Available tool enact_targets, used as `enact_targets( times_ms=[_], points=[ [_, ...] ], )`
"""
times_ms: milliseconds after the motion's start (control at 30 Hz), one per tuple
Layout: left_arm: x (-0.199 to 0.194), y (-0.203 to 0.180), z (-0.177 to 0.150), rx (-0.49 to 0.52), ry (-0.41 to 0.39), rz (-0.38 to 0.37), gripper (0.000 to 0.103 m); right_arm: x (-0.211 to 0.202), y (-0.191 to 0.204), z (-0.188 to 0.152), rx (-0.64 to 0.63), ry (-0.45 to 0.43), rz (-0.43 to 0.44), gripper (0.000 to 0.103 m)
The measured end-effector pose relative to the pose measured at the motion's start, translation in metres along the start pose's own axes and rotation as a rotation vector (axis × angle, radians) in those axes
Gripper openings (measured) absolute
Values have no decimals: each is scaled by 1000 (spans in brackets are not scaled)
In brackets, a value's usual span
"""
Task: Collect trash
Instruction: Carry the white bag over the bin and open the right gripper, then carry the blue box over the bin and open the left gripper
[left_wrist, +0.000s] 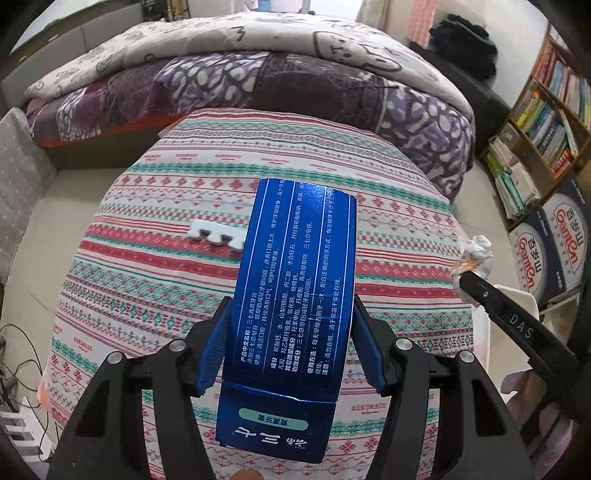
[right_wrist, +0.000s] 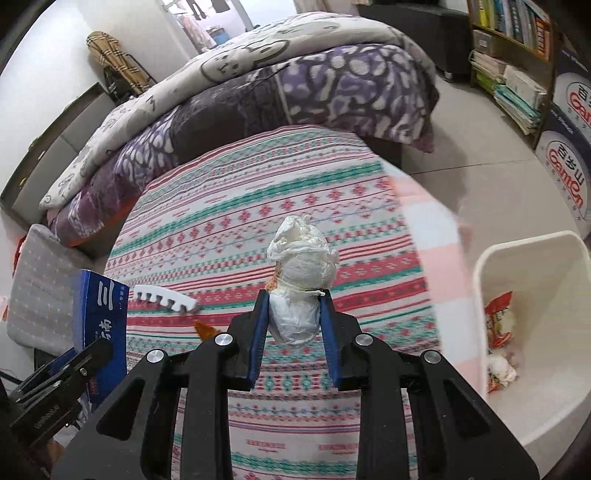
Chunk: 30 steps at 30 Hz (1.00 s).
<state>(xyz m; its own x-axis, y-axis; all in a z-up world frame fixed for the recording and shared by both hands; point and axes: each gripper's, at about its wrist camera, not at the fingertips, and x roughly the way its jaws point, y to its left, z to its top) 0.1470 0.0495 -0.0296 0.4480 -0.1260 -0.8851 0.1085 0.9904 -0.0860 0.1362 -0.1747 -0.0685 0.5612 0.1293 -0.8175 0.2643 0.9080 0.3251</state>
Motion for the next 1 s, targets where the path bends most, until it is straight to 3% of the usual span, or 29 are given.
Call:
enact_targets(
  times_ms=[233,633,800,1000],
  points=[
    [6,-38,-3,66,-1,-32,60,-16,-38,4,55,-1,-55,26],
    [11,-105,-17,206,-25,-92,60,-33,-138,2,215,75,-251,30],
    [12,-137,-25,261,-29,-152,60,-47,-161,2,237,43,-318,53],
    [16,-176,-37,325,-12,-220,61,-64,-182,4,277,10,-326,65]
  ],
)
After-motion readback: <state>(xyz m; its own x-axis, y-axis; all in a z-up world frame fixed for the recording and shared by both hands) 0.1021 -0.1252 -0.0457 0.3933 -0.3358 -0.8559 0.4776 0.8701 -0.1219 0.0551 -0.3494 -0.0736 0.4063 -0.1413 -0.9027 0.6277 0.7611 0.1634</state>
